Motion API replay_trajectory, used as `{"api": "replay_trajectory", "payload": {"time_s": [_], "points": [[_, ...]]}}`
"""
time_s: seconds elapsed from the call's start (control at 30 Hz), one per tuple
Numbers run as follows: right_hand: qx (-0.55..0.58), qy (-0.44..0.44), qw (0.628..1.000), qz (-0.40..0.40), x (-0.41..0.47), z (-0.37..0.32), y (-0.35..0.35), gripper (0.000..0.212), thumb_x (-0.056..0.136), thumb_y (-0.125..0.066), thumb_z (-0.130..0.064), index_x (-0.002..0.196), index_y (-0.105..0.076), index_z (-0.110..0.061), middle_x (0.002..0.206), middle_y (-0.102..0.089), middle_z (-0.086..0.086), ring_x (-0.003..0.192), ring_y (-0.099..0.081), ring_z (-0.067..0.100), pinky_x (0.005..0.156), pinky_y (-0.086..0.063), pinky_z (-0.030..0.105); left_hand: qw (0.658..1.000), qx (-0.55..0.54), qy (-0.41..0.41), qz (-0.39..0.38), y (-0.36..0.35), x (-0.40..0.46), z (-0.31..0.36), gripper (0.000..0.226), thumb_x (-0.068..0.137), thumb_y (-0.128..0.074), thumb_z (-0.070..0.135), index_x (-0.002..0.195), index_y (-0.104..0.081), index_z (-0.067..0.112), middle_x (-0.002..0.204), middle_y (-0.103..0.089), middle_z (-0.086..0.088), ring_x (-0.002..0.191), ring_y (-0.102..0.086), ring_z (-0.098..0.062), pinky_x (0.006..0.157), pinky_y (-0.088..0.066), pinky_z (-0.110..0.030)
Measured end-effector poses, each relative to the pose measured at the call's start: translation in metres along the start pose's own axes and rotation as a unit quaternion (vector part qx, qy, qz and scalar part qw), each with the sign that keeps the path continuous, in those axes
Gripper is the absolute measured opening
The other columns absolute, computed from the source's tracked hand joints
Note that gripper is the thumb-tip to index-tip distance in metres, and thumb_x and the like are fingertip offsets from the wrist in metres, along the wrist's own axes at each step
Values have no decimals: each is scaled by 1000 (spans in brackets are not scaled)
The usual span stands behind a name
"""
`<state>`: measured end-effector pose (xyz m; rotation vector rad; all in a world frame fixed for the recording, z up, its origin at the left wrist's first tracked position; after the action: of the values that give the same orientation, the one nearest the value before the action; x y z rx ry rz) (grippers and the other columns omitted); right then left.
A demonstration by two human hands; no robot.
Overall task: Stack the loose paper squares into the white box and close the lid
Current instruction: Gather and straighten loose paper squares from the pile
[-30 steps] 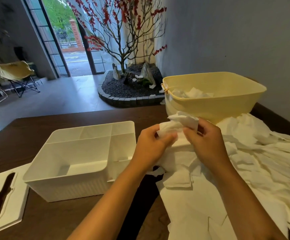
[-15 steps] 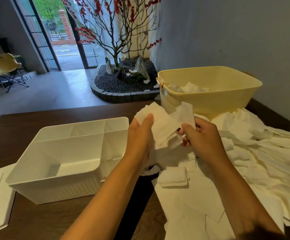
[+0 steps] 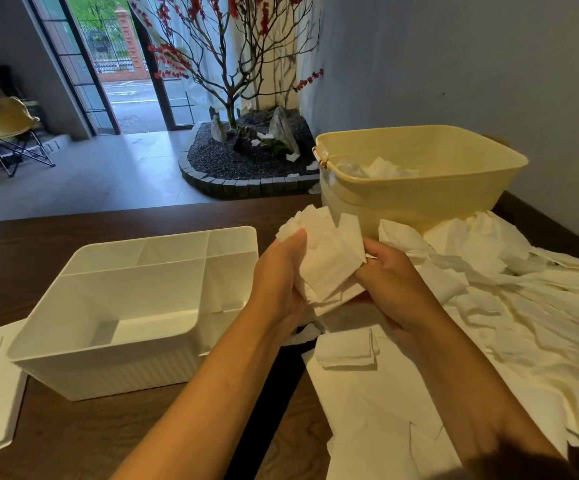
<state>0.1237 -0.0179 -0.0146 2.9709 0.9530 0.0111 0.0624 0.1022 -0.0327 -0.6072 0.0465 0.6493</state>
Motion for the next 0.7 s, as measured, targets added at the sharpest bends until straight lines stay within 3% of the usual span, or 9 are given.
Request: {"api": "replay_trajectory", "payload": {"time_s": [0.07,0.17,0.23,0.37,0.43,0.57,0.63,0.7], "points": [[-12,2,1000,24,2,2,4,17,93,-68,-31,109,-74,-31,98,-77,-3,99,-70,24,88,-58,52,1000,19,-2,-21,-4,-1,2,32,104,-47,16,133,-59,11,117,-73,-12,101,-72,-24,76,-60,-34],[19,13,998,62,3,2,11,25,96,-61,-16,112,-73,-31,101,-76,-5,101,-70,22,92,-56,52,993,108,-22,-45,-6,-2,3,19,104,-47,17,117,-62,15,99,-71,-6,79,-72,-9,61,-55,-23],[30,26,996,77,3,0,11,27,97,-59,-14,113,-71,-31,104,-76,-6,101,-70,19,92,-57,49,981,189,-30,-41,-4,-2,3,14,102,-53,21,113,-59,17,104,-67,-6,91,-67,-12,69,-52,-26],[11,15,997,71,6,6,2,23,99,-59,-32,121,-65,-37,108,-74,-6,102,-70,18,92,-57,50,964,262,-34,-39,0,-2,2,41,98,-57,20,138,-50,27,127,-64,2,114,-61,-20,88,-55,-38],[8,8,997,76,8,8,3,29,100,-57,-33,127,-60,-39,114,-72,-5,106,-68,20,93,-56,50,956,289,-39,-39,1,-2,3,47,97,-54,16,142,-47,29,129,-62,3,115,-60,-19,86,-54,-36],[-44,47,993,99,4,-2,6,39,98,-61,-23,134,-52,-35,120,-67,-7,111,-64,16,93,-56,42,957,280,-36,-63,-4,-7,4,42,97,-55,13,135,-48,27,125,-62,5,106,-60,-10,64,-52,-18],[-78,66,989,105,0,-7,4,43,97,-61,-19,135,-50,-35,115,-66,-11,108,-63,11,88,-56,36,956,282,-53,-56,-4,-7,6,42,96,-59,9,133,-45,25,124,-61,4,106,-60,-8,67,-50,-17],[-65,58,991,97,-2,-7,2,39,96,-63,-19,129,-52,-36,112,-67,-13,105,-65,10,86,-57,36,960,268,-69,-30,3,-5,13,46,93,-66,10,132,-46,24,123,-63,3,109,-63,-12,81,-54,-25]]}}
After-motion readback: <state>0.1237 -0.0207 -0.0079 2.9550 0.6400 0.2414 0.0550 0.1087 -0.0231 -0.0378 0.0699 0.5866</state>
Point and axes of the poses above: each hand's wrist, its own x-axis towards the middle knuckle, its own y-axis out of the back of the hand, z = x × y, the point moved 10 cm from there along x, towards the middle knuckle
